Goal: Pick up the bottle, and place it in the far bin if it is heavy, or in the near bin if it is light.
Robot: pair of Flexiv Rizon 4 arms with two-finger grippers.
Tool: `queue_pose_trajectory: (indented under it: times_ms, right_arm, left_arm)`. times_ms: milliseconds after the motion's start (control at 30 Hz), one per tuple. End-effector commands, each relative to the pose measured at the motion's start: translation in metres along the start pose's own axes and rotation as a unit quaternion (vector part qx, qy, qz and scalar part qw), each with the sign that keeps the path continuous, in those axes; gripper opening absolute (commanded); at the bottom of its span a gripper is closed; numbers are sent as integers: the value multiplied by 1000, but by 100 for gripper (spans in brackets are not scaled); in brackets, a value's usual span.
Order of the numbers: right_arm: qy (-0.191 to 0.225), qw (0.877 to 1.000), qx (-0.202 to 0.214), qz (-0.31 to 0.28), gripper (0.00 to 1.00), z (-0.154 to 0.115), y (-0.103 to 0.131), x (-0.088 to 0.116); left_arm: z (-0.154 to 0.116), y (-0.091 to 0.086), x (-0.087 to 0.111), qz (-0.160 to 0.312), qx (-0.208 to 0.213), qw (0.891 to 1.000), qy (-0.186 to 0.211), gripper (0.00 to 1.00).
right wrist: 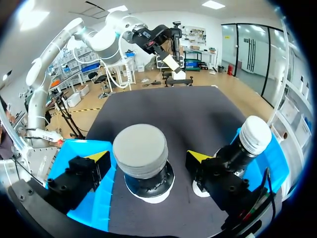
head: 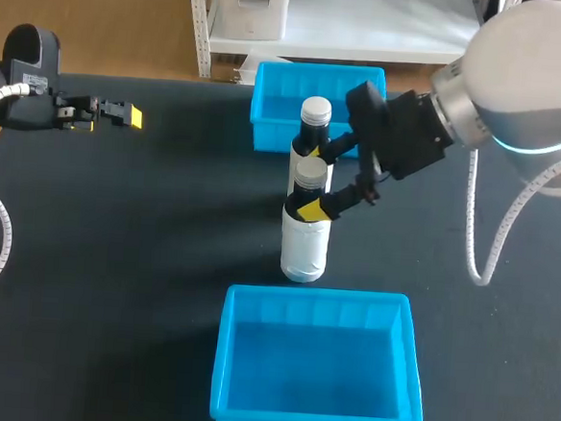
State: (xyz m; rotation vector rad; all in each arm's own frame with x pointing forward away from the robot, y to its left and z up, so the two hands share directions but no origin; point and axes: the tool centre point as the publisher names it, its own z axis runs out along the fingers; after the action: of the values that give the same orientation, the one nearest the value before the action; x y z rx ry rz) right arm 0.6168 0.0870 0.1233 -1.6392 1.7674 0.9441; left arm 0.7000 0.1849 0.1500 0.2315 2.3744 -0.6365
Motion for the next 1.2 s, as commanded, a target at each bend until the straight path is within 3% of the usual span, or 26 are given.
queue_pose_trajectory:
  times_ms: [33,167,200,233,300,667,733,833,867,1200]
  right_arm:
    - [0,1000,2,3,100,3,1,0]
    - [-2,1000,3,6,100,4,1,2]
    - [-3,1000,4,7,97,4,0,3]
    - [-3,1000,4,8,85,4,0,3]
    - [-3,1000,4,8,80,4,0,3]
    - [-6,1000,1,8,81,9,2,4]
    - [-7,1000,1,7,78,9,2,4]
    - [-9,1000,1,6,55,9,3,4]
    - [-9,1000,1,6,53,9,3,3]
    - [-9,1000,-1,3,55,9,5,2]
  left_arm:
    - [0,0,0,0,0,1000,0,100]
    - [0,0,0,0,0,1000,0,100]
    - [0,0,0,0,0,1000,0,100]
    - [0,0,0,0,0,1000,0,100]
    - [0,0,0,0,0,1000,0,100]
    - [0,0,0,0,0,1000,0,100]
    - [0,0,0,0,0,1000,0,100]
    - [0,0,0,0,0,1000,0,100]
    - [0,0,0,0,0,1000,0,100]
    - [0,0,0,0,0,1000,0,100]
